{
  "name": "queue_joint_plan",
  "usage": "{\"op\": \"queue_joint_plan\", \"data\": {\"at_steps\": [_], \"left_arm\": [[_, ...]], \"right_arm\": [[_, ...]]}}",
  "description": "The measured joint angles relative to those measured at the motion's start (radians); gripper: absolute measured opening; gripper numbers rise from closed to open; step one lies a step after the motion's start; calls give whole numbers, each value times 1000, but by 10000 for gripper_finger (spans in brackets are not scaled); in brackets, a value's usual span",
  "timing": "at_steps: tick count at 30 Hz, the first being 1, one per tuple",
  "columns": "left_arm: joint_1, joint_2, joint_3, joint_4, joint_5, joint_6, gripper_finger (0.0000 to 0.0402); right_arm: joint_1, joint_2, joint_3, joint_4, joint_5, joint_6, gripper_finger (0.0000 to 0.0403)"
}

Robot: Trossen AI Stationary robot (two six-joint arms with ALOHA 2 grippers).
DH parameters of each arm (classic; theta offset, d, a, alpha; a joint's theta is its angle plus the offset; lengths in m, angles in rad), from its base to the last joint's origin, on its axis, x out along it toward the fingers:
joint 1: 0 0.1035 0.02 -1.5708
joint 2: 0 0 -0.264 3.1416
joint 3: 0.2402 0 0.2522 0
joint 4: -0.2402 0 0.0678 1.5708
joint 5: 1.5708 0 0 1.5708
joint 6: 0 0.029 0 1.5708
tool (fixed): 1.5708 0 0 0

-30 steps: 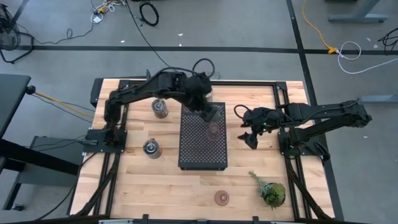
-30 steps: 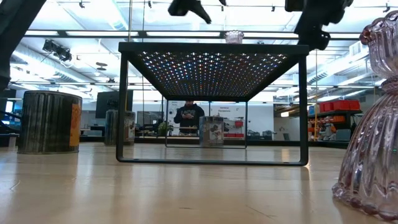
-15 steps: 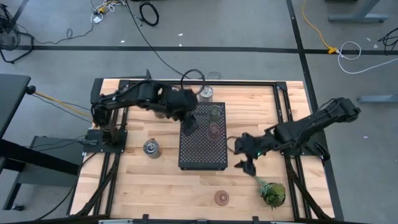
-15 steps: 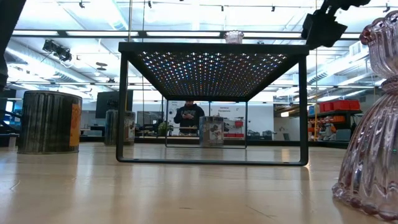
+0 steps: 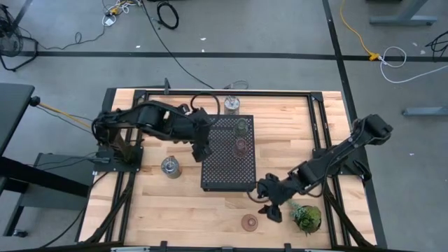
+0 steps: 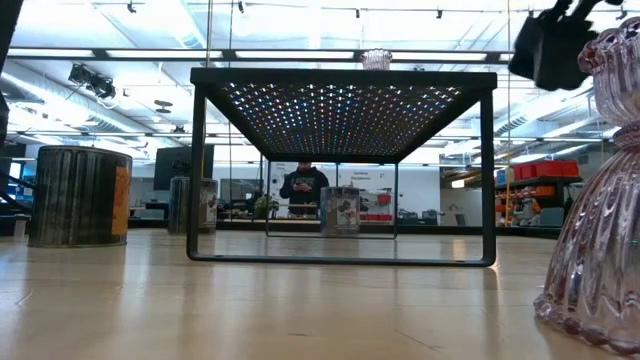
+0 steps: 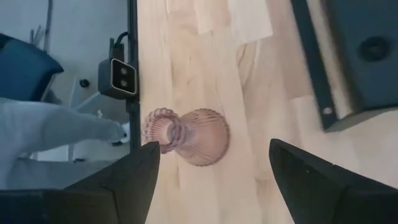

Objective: Pick & Place candle stick holders
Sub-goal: Put the pink glass candle holder on the shelf aligned with the pink glass candle holder

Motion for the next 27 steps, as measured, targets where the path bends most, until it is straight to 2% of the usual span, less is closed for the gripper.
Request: {"op": "queue_joint_plan", "data": {"at_steps": [7,13,19,23,27], "left_arm": [[-75,-27,-44,1,-28,17,238],[-139,-145,-289,0,-36,-79,238],[-188,-295,-530,44,-44,-201,238],[-210,-352,-606,140,-46,-228,238],[-219,-371,-627,165,-60,-231,238]], "right_arm": [[57,1,0,87,90,121,302],[91,42,1,200,141,209,302],[106,127,1,210,134,285,302],[106,165,1,214,112,313,302],[106,191,1,229,111,338,302]]}}
